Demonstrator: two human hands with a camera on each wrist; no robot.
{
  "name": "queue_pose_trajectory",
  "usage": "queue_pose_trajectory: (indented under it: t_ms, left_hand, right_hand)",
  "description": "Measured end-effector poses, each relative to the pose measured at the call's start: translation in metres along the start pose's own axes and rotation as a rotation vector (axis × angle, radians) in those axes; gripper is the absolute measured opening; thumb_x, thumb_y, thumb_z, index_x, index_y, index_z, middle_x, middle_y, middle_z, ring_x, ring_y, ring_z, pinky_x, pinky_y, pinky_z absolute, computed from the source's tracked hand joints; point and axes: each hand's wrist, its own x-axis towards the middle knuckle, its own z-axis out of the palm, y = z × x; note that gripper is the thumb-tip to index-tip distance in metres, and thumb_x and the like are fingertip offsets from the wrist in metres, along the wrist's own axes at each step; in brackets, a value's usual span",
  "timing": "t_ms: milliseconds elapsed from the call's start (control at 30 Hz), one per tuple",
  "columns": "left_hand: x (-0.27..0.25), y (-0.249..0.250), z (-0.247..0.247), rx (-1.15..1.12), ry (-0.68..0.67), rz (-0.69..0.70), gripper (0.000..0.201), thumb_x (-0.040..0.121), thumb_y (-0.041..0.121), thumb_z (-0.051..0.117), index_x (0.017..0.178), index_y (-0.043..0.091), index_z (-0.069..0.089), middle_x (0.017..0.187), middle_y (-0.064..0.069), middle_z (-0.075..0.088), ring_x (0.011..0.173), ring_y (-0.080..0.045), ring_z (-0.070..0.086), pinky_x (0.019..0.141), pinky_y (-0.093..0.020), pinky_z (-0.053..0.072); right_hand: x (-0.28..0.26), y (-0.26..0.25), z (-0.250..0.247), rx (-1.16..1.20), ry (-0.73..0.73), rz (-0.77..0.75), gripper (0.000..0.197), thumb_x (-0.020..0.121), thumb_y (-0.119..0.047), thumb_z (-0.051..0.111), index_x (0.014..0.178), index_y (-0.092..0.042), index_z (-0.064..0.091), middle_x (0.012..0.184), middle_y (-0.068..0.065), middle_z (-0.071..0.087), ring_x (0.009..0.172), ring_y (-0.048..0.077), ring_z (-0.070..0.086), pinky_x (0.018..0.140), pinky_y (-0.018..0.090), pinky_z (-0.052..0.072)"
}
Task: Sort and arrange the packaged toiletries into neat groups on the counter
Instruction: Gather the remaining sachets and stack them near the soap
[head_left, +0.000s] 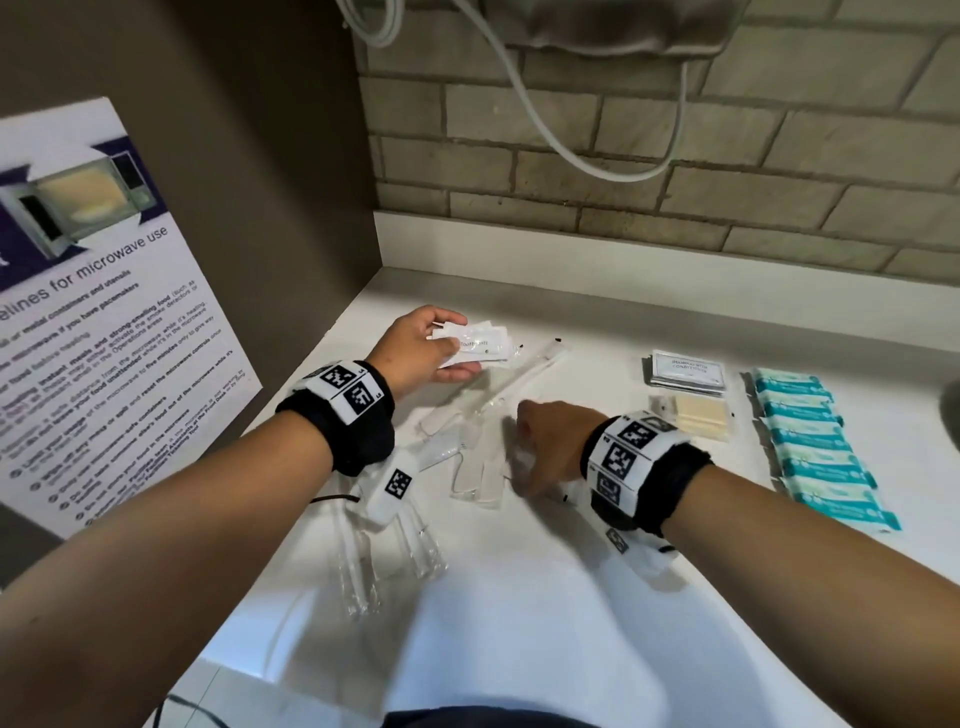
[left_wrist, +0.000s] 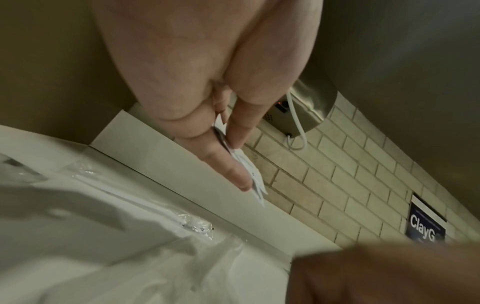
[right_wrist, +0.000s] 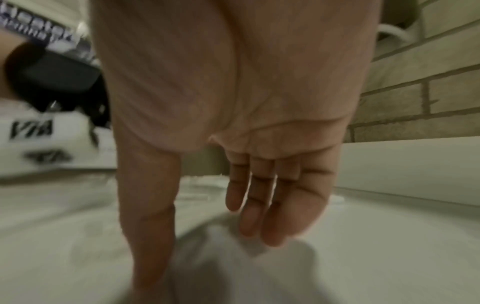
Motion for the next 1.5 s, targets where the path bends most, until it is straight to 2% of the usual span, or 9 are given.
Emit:
queue_pose_trajectory:
  t_ms: [200, 300, 533, 700, 833, 1067, 1200, 1300, 1500]
  left_hand:
    - [-0.007, 0.002, -0.007, 0.006, 0.005, 0.013, 0.027, 0.097, -0.005, 0.045, 0.120, 0.006, 0.054, 0.108, -0.007, 0.052, 0.085, -0.030, 0.072, 0.066, -0.024, 0.061]
    - [-0.009, 0.000, -0.008, -0.006, 0.002, 0.012, 0.026, 0.096, -0.005, 0.046, 0.117, 0.008, 0.054, 0.118, -0.016, 0.054, 0.075, -0.025, 0.074, 0.063, -0.023, 0.060]
    - [-0.013, -0.004, -0.017, 0.032, -0.010, 0.046, 0.026, 0.096, -0.006, 0.044, 0.114, 0.010, 0.055, 0.125, -0.024, 0.052, 0.072, -0.022, 0.074, 0.066, -0.025, 0.061]
    - [-0.016, -0.006, -0.035, 0.097, 0.012, 0.081, 0.026, 0.097, -0.004, 0.045, 0.110, 0.015, 0.056, 0.131, -0.025, 0.049, 0.075, -0.020, 0.075, 0.063, -0.020, 0.059]
    - [-0.019, -0.008, -0.052, 0.080, 0.043, 0.061, 0.026, 0.098, -0.004, 0.043, 0.116, 0.012, 0.054, 0.134, -0.025, 0.047, 0.083, -0.026, 0.074, 0.067, -0.022, 0.060]
    - [-0.022, -0.014, -0.059, 0.082, 0.081, 0.042, 0.025, 0.098, -0.005, 0.042, 0.111, 0.013, 0.054, 0.132, -0.028, 0.049, 0.070, -0.020, 0.074, 0.065, -0.023, 0.060]
    - [-0.019, -0.013, -0.059, 0.087, 0.085, 0.043, 0.026, 0.097, -0.005, 0.043, 0.107, 0.016, 0.056, 0.135, -0.027, 0.045, 0.074, -0.022, 0.074, 0.067, -0.024, 0.060]
    - [-0.019, -0.011, -0.059, 0.095, 0.089, 0.040, 0.027, 0.097, -0.004, 0.043, 0.106, 0.017, 0.057, 0.136, -0.025, 0.043, 0.080, -0.026, 0.074, 0.069, -0.024, 0.060]
    - [-0.020, -0.016, -0.065, 0.107, 0.117, 0.038, 0.027, 0.097, -0.005, 0.044, 0.108, 0.016, 0.057, 0.136, -0.024, 0.043, 0.080, -0.028, 0.073, 0.065, -0.023, 0.060]
  right_hand:
    - [-0.008, -0.011, 0.001, -0.107, 0.011, -0.043, 0.022, 0.077, -0.033, 0.071, 0.080, -0.017, 0.056, 0.083, 0.002, 0.059, 0.087, 0.026, 0.063, 0.071, 0.030, 0.052]
    - [-0.004, -0.012, 0.006, -0.177, 0.074, -0.051, 0.033, 0.086, -0.033, 0.058, 0.061, -0.015, 0.048, 0.063, 0.000, 0.051, 0.069, 0.027, 0.057, 0.060, 0.027, 0.046]
    - [0.013, -0.033, -0.017, -0.030, 0.265, -0.170, 0.007, 0.085, -0.024, 0.057, 0.089, -0.019, 0.060, 0.096, 0.005, 0.063, 0.086, 0.026, 0.059, 0.068, 0.028, 0.042]
    - [0.032, -0.063, -0.004, -0.063, 0.284, -0.333, 0.019, 0.088, -0.023, 0.057, 0.103, -0.023, 0.068, 0.111, 0.004, 0.064, 0.100, 0.028, 0.062, 0.074, 0.030, 0.045]
    - [0.040, -0.069, 0.016, -0.152, 0.265, -0.428, 0.026, 0.095, -0.032, 0.047, 0.109, -0.023, 0.067, 0.110, 0.001, 0.067, 0.099, 0.026, 0.063, 0.070, 0.027, 0.042]
    - [0.043, -0.067, 0.013, -0.230, 0.167, -0.531, 0.030, 0.095, -0.025, 0.047, 0.115, -0.021, 0.068, 0.115, 0.001, 0.067, 0.106, 0.026, 0.060, 0.088, 0.036, 0.049]
    - [0.049, -0.071, 0.010, -0.335, 0.146, -0.567, 0.021, 0.089, -0.025, 0.050, 0.097, -0.025, 0.069, 0.098, -0.004, 0.066, 0.089, 0.024, 0.062, 0.070, 0.030, 0.049]
    - [0.048, -0.072, 0.014, -0.330, 0.164, -0.555, 0.014, 0.084, -0.022, 0.051, 0.084, -0.023, 0.065, 0.087, -0.005, 0.060, 0.081, 0.024, 0.060, 0.057, 0.025, 0.031]
    - [0.048, -0.064, -0.006, -0.022, 0.177, -0.425, 0.026, 0.088, -0.027, 0.056, 0.109, -0.022, 0.071, 0.106, 0.002, 0.071, 0.098, 0.024, 0.064, 0.081, 0.027, 0.049]
